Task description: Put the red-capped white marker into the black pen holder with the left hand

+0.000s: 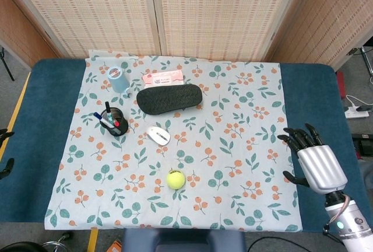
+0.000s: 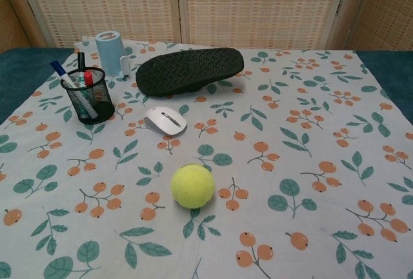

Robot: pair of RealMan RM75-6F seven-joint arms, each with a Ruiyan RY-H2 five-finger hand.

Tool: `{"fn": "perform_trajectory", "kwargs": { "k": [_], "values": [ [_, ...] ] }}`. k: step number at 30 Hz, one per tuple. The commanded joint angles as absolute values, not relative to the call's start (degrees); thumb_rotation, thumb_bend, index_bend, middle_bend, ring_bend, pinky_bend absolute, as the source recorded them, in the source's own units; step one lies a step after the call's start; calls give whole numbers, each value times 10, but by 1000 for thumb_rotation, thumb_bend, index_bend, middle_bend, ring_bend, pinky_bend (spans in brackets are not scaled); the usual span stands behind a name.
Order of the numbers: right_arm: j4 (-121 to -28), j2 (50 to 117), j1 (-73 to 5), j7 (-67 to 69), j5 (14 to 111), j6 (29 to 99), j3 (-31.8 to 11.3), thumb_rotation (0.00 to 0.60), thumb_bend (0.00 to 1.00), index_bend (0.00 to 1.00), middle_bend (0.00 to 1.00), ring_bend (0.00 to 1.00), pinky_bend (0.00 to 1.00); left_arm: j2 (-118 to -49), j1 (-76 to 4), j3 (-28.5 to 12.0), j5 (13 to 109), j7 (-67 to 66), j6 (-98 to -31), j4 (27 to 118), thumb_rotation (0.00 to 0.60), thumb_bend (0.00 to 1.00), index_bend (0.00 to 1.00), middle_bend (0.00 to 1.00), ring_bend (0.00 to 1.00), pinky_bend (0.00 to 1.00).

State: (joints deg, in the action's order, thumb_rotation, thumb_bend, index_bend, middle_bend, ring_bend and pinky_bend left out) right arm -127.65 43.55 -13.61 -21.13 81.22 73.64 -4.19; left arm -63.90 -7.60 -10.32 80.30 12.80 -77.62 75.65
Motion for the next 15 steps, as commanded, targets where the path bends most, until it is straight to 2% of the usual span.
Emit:
{"fn": "perform_trajectory", "kwargs": {
  "k": [1,15],
  "values": [
    [-1275,439,-138,-215,806,735,-43,600,98,211,128,129,0,-651,-67,-86,797,177,-762,717,600,357,205,129,46,148],
    [-1274,441,-140,-221,794,735,-44,600,98,211,128,130,0,-644,-77,-78,801,179,-763,744,600,357,198,130,37,147]
  ]
}}
